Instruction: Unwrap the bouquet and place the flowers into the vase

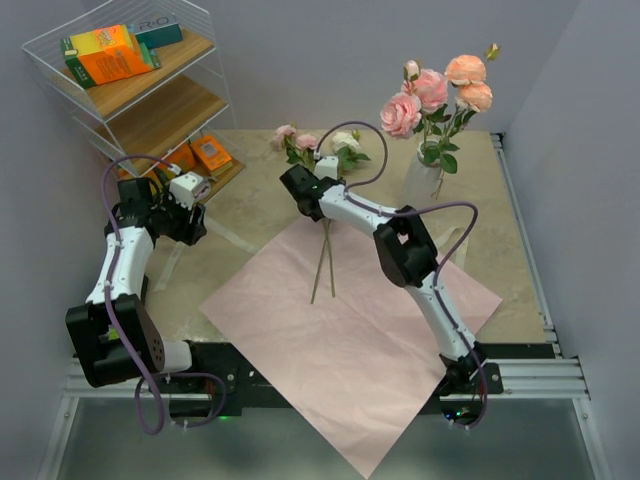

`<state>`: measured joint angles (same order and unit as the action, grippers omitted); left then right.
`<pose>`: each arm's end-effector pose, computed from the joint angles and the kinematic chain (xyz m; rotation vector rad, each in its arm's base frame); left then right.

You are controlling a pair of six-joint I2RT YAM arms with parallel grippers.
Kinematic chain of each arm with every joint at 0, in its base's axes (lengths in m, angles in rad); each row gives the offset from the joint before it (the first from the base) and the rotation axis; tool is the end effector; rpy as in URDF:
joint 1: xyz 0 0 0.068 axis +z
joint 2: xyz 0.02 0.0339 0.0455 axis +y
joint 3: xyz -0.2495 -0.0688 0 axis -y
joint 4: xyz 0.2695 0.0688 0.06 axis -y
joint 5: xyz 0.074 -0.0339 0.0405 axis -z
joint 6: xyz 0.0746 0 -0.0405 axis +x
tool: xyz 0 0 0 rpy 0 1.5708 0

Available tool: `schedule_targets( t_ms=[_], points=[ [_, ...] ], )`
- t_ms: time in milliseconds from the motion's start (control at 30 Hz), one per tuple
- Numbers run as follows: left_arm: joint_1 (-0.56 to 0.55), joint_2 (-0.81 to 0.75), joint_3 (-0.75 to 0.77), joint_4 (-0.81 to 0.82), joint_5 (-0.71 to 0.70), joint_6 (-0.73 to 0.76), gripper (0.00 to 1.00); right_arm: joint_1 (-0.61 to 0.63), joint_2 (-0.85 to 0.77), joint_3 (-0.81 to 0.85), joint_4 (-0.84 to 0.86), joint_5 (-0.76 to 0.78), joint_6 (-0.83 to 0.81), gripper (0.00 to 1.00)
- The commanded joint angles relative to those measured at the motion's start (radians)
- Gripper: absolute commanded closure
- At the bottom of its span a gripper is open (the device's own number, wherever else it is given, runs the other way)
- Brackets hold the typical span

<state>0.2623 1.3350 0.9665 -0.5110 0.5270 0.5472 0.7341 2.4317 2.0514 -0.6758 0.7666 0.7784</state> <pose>0.3217 0.0475 0.2083 0.5479 2.2460 -0.2443 0.4390 0.3264 0.1206 0.2883 2.2423 -0.2534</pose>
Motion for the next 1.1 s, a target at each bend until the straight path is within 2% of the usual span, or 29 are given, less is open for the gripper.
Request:
schedule_targets(
  t_ms=[0, 133, 300, 533, 933, 1067],
  points=[
    [0.014, 0.003, -0.014, 0.037, 0.002, 0.025, 0.39, -0.030, -0.056, -0.016, 0.015, 0.022, 0.029, 0.36],
    [0.014, 0.007, -0.012, 0.037, 0.005, 0.025, 0.39, -0.032, -0.066, -0.036, 0.031, -0.010, 0.024, 0.36],
    [0.014, 0.018, -0.014, 0.040, 0.004, 0.028, 0.40, -0.033, -0.161, -0.180, 0.197, -0.049, -0.060, 0.35],
    [0.014, 0.032, -0.022, 0.043, 0.014, 0.025, 0.39, -0.033, -0.195, -0.231, 0.239, -0.055, -0.087, 0.36],
    [0.015, 0.035, -0.046, 0.049, 0.007, 0.034, 0.40, -0.052, -0.157, -0.177, 0.239, 0.023, -0.067, 0.43],
    [0.018, 0.035, -0.055, 0.054, -0.005, 0.042, 0.40, -0.052, -0.100, -0.084, 0.188, 0.033, -0.070, 0.43]
  ],
)
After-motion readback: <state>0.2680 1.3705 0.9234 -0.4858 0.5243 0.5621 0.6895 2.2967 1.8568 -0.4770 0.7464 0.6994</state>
